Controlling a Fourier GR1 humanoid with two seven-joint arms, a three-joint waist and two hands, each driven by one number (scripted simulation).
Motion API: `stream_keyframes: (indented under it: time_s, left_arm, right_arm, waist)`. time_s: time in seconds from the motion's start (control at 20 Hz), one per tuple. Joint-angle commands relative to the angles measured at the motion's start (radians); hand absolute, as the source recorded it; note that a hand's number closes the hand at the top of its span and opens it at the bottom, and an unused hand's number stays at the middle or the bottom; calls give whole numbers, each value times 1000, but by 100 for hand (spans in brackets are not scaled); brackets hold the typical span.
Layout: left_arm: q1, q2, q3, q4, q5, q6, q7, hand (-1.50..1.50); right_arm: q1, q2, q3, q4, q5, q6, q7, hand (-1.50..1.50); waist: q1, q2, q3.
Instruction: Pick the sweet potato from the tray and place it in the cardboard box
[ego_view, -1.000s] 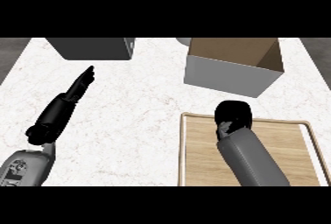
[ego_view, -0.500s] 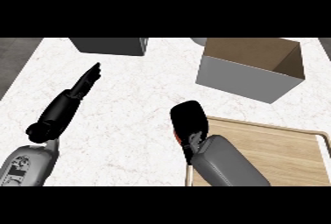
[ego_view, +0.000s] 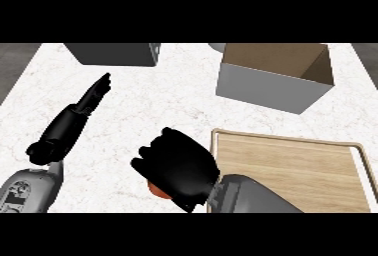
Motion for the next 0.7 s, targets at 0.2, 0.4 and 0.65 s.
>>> stream_keyframes:
  time_s: [0.2, 0.4, 0.65]
  left_arm:
    - [42, 7, 27, -42, 2, -4, 21, 0]
    - [8, 2, 40, -13, 17, -24, 5, 0]
    - [11, -16, 31, 23, -18, -18, -20, 0]
  right_arm:
    - [-33, 41, -220, -81, -73, -128, 62, 150]
    - [-80, 42, -394, -42, -127, -146, 131, 150]
    - [-169, 35, -566, 103, -107, -207, 93, 150]
  waist:
    - [-22, -5, -3]
    - [-26, -2, -3]
    - [-24, 2, -3]
